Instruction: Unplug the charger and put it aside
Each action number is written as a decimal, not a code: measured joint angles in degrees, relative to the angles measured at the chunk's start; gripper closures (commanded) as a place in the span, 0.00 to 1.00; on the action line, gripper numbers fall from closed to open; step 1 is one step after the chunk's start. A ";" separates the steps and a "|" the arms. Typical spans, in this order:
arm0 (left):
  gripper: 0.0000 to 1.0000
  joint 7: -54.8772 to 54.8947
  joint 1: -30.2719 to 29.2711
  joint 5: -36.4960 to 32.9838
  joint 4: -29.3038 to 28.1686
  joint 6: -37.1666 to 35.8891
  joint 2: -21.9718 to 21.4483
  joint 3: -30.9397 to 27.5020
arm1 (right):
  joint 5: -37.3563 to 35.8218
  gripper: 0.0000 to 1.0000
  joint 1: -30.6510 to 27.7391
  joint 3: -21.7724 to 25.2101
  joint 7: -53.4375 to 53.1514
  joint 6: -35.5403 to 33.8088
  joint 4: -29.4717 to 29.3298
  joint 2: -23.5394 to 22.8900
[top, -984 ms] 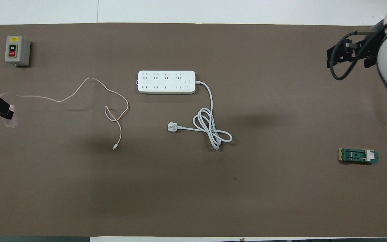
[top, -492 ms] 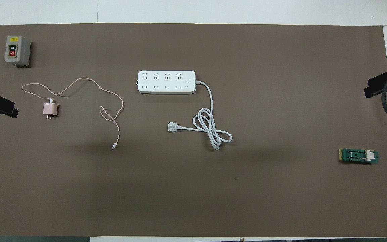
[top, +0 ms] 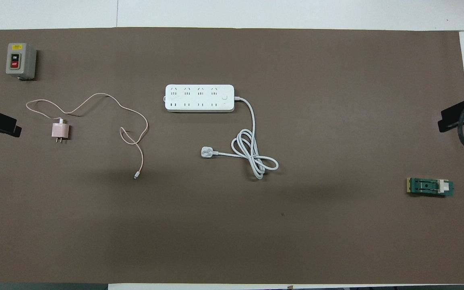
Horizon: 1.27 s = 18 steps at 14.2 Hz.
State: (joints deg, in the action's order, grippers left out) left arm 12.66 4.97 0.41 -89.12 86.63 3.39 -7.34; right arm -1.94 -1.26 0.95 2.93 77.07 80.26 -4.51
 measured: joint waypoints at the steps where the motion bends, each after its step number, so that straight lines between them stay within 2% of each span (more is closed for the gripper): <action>1: 0.00 0.00 0.00 0.00 0.06 -0.08 -0.38 0.06 | 0.00 0.00 0.00 -0.01 0.00 0.00 0.25 0.15; 5: 0.00 -0.66 1.02 0.01 -0.13 -0.85 -2.86 0.34 | 0.00 0.00 0.00 -0.04 0.00 0.00 0.73 0.52; 8: 0.00 -2.56 1.95 0.01 -2.58 0.05 -4.81 0.38 | 0.00 0.00 0.00 -0.05 0.00 0.00 0.80 0.65; 18: 0.00 -2.71 -0.12 0.01 -4.35 2.33 -5.18 3.13 | 0.00 0.00 0.00 -0.07 0.00 0.02 0.83 0.90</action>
State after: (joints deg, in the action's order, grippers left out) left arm 9.95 4.85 0.42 -93.47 88.96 -1.79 -4.21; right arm -1.94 -1.26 0.88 2.93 77.09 81.10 -3.61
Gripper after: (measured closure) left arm 0.000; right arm 0.000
